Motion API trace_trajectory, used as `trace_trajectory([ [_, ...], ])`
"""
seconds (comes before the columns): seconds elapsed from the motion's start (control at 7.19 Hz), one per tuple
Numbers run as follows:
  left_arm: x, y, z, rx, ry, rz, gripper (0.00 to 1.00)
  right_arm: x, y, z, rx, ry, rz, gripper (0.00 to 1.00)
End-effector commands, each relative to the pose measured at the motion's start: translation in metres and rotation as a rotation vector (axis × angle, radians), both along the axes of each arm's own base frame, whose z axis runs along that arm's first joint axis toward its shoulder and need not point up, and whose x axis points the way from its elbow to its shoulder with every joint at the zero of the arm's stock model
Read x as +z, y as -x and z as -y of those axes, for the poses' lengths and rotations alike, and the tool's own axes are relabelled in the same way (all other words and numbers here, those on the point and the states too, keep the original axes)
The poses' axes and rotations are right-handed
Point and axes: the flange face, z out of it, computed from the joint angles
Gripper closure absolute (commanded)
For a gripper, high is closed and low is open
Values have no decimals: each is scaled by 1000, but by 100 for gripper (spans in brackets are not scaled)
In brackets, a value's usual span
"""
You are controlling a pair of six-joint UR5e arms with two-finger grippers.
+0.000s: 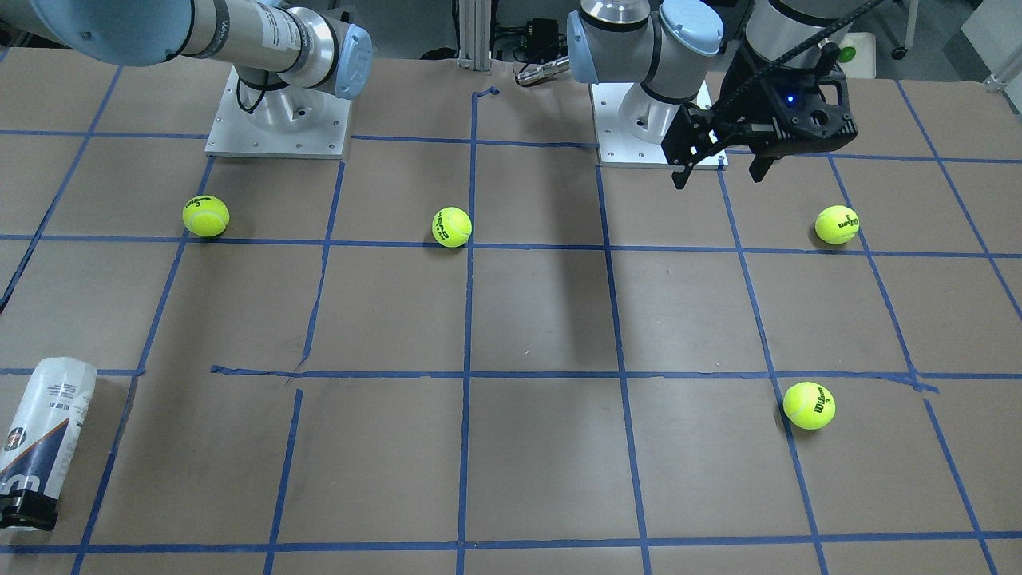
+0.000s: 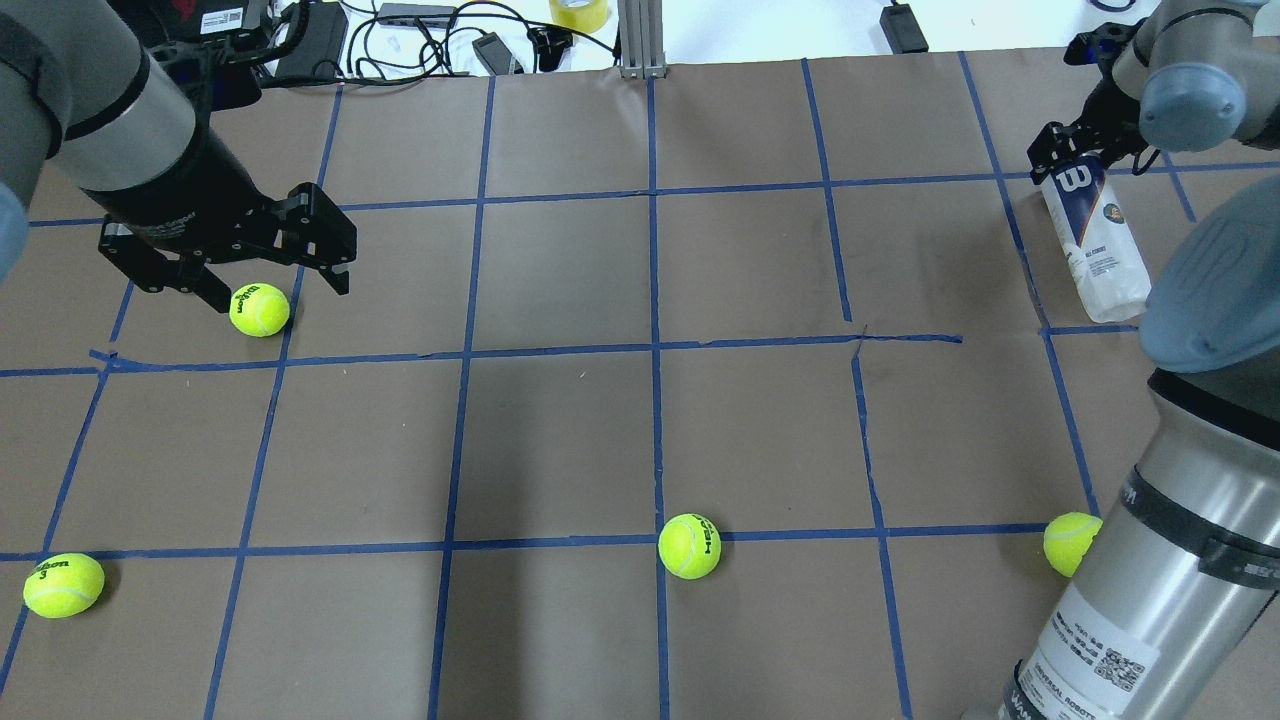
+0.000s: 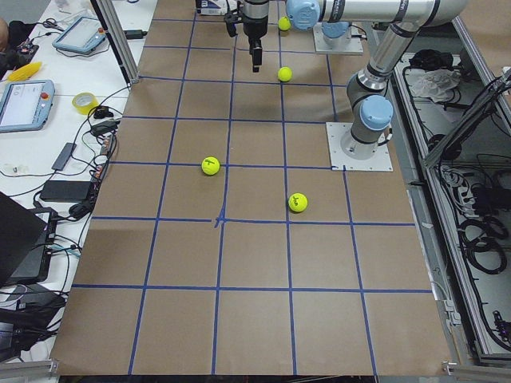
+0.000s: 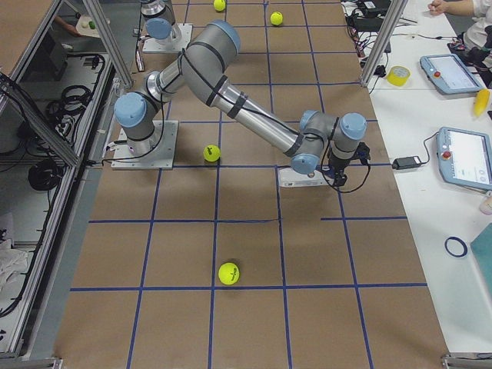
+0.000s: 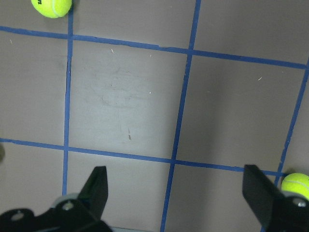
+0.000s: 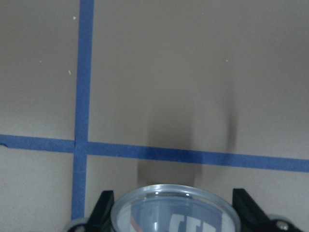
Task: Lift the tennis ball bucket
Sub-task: 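Close the right gripper around the top of the can, then carry the can with the right gripper toward the table center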
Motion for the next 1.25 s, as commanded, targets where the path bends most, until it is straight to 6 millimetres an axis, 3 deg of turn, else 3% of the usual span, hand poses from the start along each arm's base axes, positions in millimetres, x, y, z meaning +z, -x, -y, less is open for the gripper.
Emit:
trace_trajectory([
  [0.0, 3, 1, 0, -12, 3, -5, 0, 17, -2, -2, 0, -3, 5, 33],
  [0.14, 3, 0, 0, -13, 3, -4, 0, 57, -21, -8, 26, -5, 9, 34],
  [0.28, 5, 0, 0, -12, 13, 5, 0, 86, -64, -11, 98, -2, 43, 38],
  [0.56, 10, -2, -1, -10, 16, 11, 0, 132, -184, -20, 300, 3, 28, 52],
  [0.7, 17, -15, 3, 19, 24, 14, 0, 135, -254, -35, 428, -3, 24, 65],
  [0.83, 23, -50, 8, 94, 8, 16, 0, 135, -303, -55, 502, -2, 41, 66],
  [0.97, 30, -77, 13, 149, 10, 12, 0, 142, -359, -74, 692, 15, 32, 65],
  [1.11, 32, -94, 15, 101, 12, 14, 0, 144, -410, -85, 824, 69, 12, 69],
])
